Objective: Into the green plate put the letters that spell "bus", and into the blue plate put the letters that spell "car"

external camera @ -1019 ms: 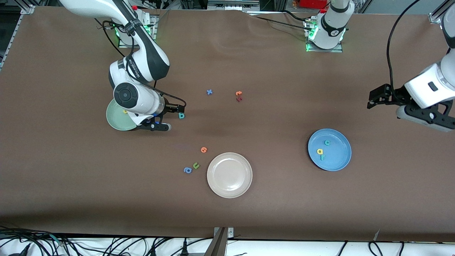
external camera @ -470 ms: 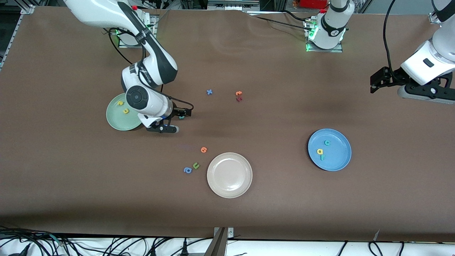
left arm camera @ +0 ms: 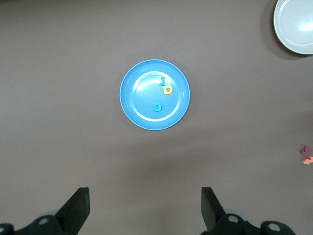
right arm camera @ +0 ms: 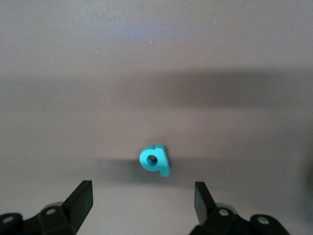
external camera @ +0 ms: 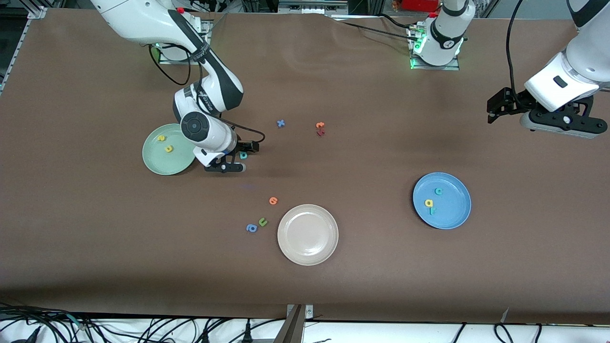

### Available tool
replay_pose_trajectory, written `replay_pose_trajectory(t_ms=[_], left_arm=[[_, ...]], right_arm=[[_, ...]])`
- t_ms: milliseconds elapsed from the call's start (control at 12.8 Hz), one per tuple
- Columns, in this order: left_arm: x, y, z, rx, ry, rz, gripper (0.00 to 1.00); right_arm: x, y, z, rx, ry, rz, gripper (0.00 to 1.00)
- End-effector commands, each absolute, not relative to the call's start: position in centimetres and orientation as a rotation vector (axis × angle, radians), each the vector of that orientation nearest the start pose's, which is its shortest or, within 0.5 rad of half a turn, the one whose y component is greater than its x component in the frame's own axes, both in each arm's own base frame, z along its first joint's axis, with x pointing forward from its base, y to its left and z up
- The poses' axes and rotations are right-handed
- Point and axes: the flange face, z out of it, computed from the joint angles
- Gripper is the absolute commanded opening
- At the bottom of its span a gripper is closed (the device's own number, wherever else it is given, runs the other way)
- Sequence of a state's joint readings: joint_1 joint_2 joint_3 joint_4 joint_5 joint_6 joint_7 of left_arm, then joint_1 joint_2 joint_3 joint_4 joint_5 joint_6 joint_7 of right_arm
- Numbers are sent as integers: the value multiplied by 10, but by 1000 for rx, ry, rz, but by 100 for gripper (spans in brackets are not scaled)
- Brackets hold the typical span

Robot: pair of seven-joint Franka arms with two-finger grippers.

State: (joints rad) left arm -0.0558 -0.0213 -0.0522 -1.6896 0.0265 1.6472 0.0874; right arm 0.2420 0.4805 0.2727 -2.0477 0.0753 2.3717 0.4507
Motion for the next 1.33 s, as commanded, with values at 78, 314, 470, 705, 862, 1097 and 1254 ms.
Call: replay_pose_trajectory(t_ms=[78, 314, 470, 705, 862, 1097, 1254], left_arm=[[548, -59, 589, -3108, 313, 16, 100], [551, -59, 585, -3106, 332, 26, 100], [551, -59, 585, -3107, 335, 26, 100], [551, -59, 586, -3108, 332, 29, 100], [551, -61, 589, -3107, 337, 19, 100], [551, -65, 589, -3106, 349, 21, 100], [551, -63, 589, -3108, 344, 24, 100]], right_arm=[[494, 284, 179, -3030, -20, 248, 90], [489, 291, 169, -3040, -81, 236, 88], [488, 291, 166, -3042, -84, 240, 88], [488, 290, 163, -3043, -84, 248, 63], [489, 288, 163, -3045, -79, 247, 40], [489, 287, 163, -3046, -76, 252, 14], [492, 284, 166, -3048, -66, 246, 9]])
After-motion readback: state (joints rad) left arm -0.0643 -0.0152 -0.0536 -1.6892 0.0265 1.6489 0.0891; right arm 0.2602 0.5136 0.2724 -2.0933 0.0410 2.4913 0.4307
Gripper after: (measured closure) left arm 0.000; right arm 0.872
